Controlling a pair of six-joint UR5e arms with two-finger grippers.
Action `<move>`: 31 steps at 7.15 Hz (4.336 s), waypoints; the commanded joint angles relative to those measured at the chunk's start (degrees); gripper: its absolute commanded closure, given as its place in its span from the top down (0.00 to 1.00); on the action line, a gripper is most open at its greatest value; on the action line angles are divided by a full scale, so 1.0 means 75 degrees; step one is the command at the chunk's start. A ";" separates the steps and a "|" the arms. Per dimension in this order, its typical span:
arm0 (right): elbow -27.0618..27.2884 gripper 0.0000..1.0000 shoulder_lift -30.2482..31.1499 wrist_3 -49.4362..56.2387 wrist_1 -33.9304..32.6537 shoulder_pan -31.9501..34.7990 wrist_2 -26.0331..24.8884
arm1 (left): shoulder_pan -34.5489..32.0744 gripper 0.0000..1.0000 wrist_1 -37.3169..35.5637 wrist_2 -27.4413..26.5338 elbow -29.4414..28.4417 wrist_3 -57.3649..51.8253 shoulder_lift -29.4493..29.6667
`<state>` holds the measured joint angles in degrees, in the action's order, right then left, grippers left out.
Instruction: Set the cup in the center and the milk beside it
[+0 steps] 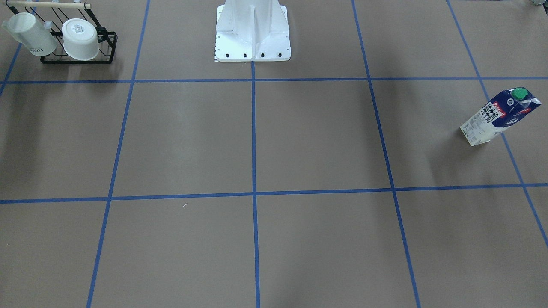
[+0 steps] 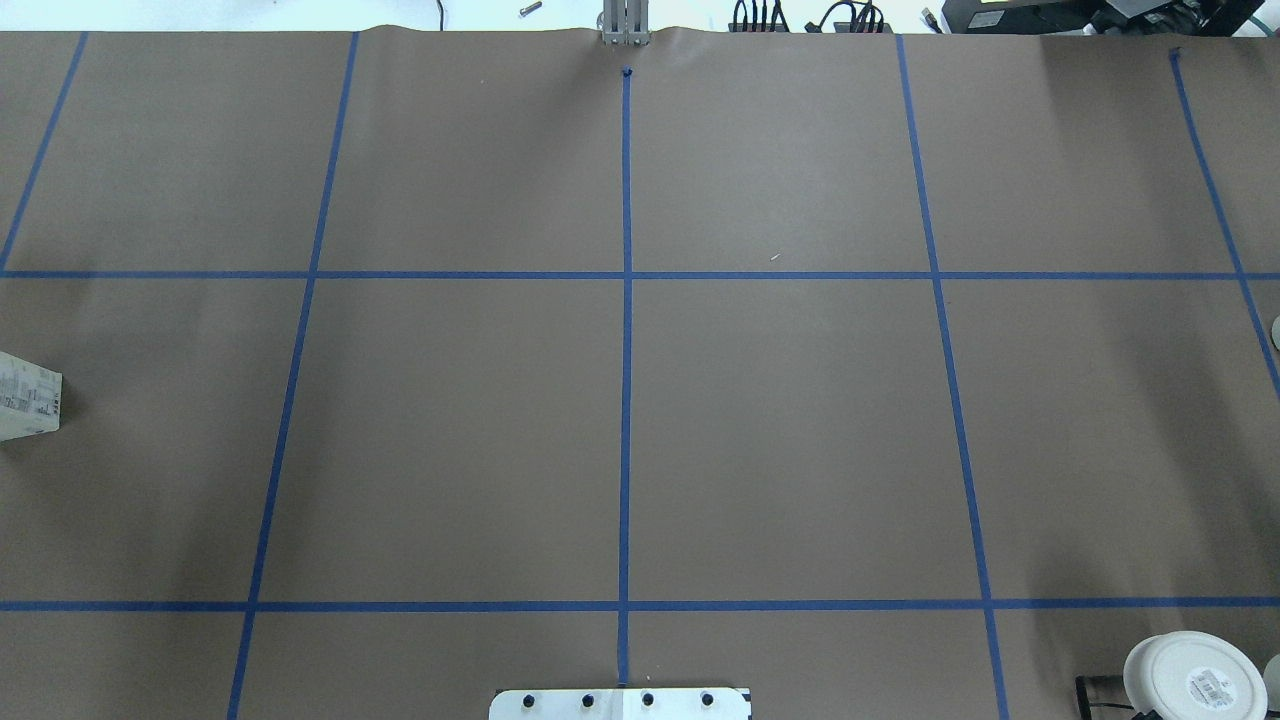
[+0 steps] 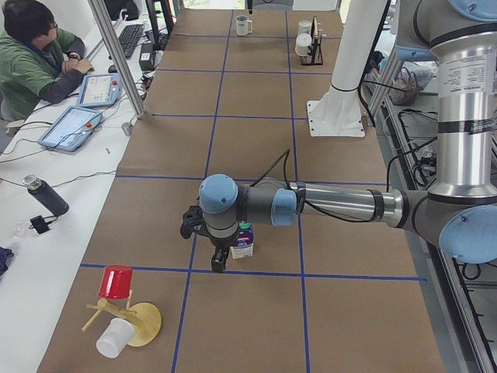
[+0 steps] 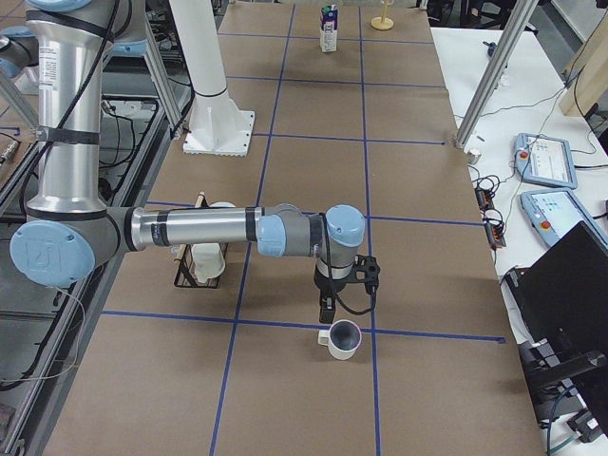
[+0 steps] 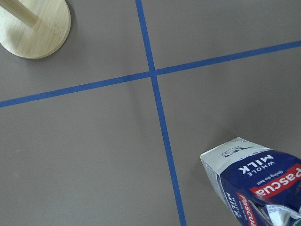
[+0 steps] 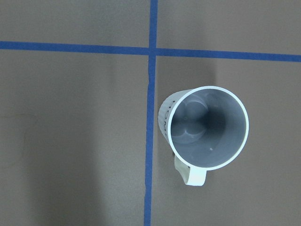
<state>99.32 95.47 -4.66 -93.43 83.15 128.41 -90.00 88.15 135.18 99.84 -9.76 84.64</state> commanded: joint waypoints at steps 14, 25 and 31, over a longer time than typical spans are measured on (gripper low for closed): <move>-0.1231 1.00 -0.0801 -0.0034 0.2385 -0.0364 -0.0587 | -0.0012 0.98 0.1371 0.0000 -0.0012 0.0070 0.0891; -0.2191 0.00 -0.0038 -0.1359 0.4769 -0.0762 -0.0293 | -0.0012 0.98 0.1676 0.0000 -0.0094 0.0082 0.0879; -0.0366 0.00 -0.0809 -0.1476 0.4664 -0.0983 -0.0141 | -0.0012 0.98 0.1676 0.0000 -0.0141 0.0070 0.0844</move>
<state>93.52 91.67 -15.41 -58.12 77.11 127.16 -90.09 100.72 135.18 98.82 -9.22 91.01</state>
